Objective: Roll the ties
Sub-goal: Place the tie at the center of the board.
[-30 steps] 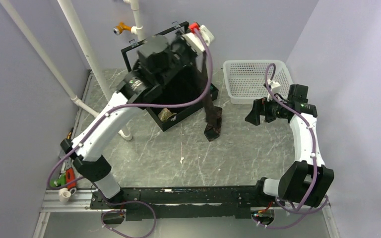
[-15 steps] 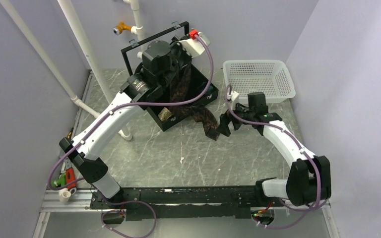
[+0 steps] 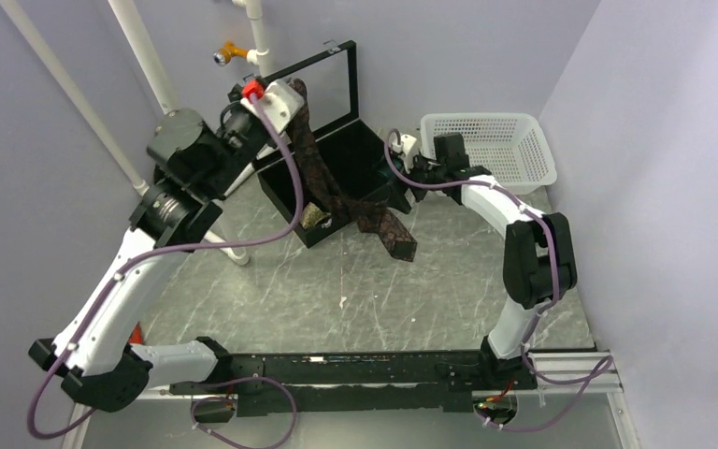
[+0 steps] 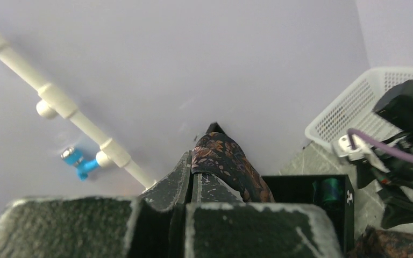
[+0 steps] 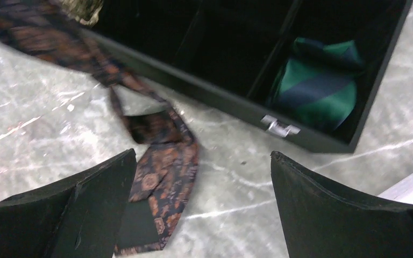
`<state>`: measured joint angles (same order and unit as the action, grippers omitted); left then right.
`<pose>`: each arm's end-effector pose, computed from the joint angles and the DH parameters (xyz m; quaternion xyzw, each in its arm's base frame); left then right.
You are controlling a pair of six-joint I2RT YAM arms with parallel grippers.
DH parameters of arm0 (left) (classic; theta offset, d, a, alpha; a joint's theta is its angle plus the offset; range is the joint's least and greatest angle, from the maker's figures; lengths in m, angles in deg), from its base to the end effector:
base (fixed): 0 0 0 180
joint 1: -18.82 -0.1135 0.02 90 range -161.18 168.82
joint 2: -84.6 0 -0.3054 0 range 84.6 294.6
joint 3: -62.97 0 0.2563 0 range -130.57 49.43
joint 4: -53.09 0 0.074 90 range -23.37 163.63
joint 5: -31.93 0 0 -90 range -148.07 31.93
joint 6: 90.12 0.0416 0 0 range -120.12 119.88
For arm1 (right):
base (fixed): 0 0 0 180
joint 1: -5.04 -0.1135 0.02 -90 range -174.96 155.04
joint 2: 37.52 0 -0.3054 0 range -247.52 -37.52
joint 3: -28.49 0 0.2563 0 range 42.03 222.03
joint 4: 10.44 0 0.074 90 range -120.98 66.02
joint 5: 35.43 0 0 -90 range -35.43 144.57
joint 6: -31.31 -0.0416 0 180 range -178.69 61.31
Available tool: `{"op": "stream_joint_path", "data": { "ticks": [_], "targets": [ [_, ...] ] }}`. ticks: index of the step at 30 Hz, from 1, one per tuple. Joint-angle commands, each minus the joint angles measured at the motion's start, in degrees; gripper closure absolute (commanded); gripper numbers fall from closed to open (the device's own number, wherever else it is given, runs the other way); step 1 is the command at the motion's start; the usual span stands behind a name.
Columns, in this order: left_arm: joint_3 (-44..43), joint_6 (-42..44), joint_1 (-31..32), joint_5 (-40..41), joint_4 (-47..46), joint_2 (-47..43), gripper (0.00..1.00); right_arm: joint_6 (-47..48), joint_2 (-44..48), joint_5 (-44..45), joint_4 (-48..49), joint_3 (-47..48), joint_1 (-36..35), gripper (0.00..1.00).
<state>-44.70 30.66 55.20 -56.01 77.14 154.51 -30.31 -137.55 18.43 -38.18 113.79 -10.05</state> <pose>0.1861 -0.1352 0.5847 0.3298 0.5223 -0.0273 0.7859 0.3802 0.1279 0.2764 -0.4383 0.7619 0.2376 0.4134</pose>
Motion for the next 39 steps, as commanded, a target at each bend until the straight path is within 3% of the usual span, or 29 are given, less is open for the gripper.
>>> {"op": "stream_joint_path", "data": {
  "ticks": [1,8,13,18,23,26,33,39],
  "targets": [
    [0.79,-0.54,-1.11,-7.66,-3.93,-2.48,1.00,3.98,-5.11,-3.71,-0.48,7.45,-0.33,0.06],
    [-0.31,1.34,-2.65,-8.04,-4.01,-2.79,1.00,4.88,-9.00,-11.45,-8.47,15.94,-4.16,0.10],
    [-0.62,1.57,-4.30,-8.17,-4.60,-2.79,1.00,8.45,-2.73,-18.96,-11.50,8.89,-6.61,0.06],
    [0.21,1.63,-5.13,-8.10,-4.21,-3.11,1.00,13.97,-5.29,-16.11,-11.27,6.46,-10.91,0.05],
    [-0.62,0.95,-6.36,-8.24,-4.75,-2.53,1.00,7.62,-6.60,-12.20,4.95,2.58,-15.12,0.01],
    [-1.18,0.40,-6.99,-9.62,-4.78,-2.61,1.00,6.44,-9.18,-11.58,8.70,5.12,-16.46,0.00],
    [-2.89,-0.81,-7.31,-15.22,-5.94,-4.53,1.00,11.05,-13.79,-16.23,1.47,13.66,-17.87,0.00],
    [0.45,0.09,-7.36,-16.30,-12.13,-7.23,0.99,16.28,-15.31,-17.69,-3.57,14.78,-21.32,0.05]
  ]
}}
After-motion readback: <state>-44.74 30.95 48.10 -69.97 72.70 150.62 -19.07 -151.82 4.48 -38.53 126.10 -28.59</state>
